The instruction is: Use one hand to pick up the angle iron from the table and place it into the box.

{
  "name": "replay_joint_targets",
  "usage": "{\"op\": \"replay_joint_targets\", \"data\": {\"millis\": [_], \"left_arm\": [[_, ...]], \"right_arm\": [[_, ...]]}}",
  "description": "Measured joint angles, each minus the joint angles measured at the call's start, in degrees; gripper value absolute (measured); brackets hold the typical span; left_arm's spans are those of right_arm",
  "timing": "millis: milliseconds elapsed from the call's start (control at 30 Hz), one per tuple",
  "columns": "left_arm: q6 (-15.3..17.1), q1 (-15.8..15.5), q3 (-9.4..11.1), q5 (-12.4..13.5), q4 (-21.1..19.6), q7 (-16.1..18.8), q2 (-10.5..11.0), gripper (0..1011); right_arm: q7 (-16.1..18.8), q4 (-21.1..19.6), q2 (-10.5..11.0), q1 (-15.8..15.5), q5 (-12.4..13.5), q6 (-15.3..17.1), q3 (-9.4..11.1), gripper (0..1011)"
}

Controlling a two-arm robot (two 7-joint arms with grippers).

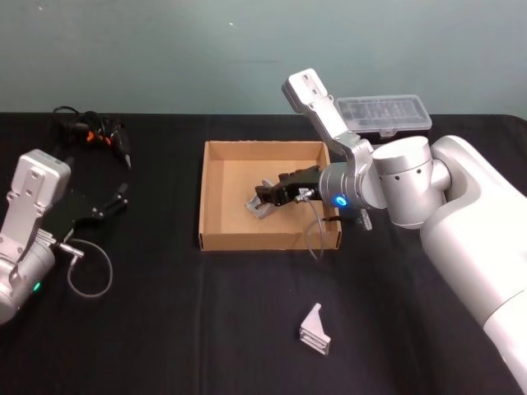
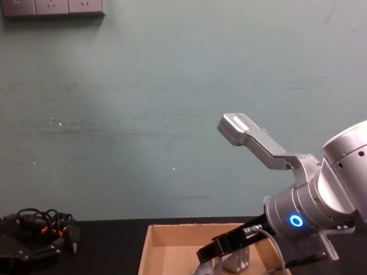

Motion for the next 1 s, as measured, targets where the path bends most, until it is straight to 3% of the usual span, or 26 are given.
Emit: {"op": "replay_joint_targets", "data": {"millis": [433, 533, 767, 1000], "left_arm": [[0.0, 0.0, 0.0, 0.0, 0.0, 0.0, 0.0, 1011], [0.0, 0.0, 0.0, 0.0, 0.0, 0.0, 0.0, 1011], [0.0, 0.0, 0.0, 0.0, 0.0, 0.0, 0.0, 1011], [0.0, 0.0, 0.0, 0.0, 0.0, 0.0, 0.0, 1012]], "right_arm": [[-0.1, -0.1, 0.0, 0.0, 0.0, 0.1, 0.0, 909], [0.5, -2.3, 0.9, -1.5, 0.0, -0.9, 0.5, 998], [1.7, -7.7, 3.1, -4.7, 0.4, -2.3, 1.4, 1002], [3.9, -18.2, 7.5, -10.2, 2.8, -2.5, 2.7, 1002]]}}
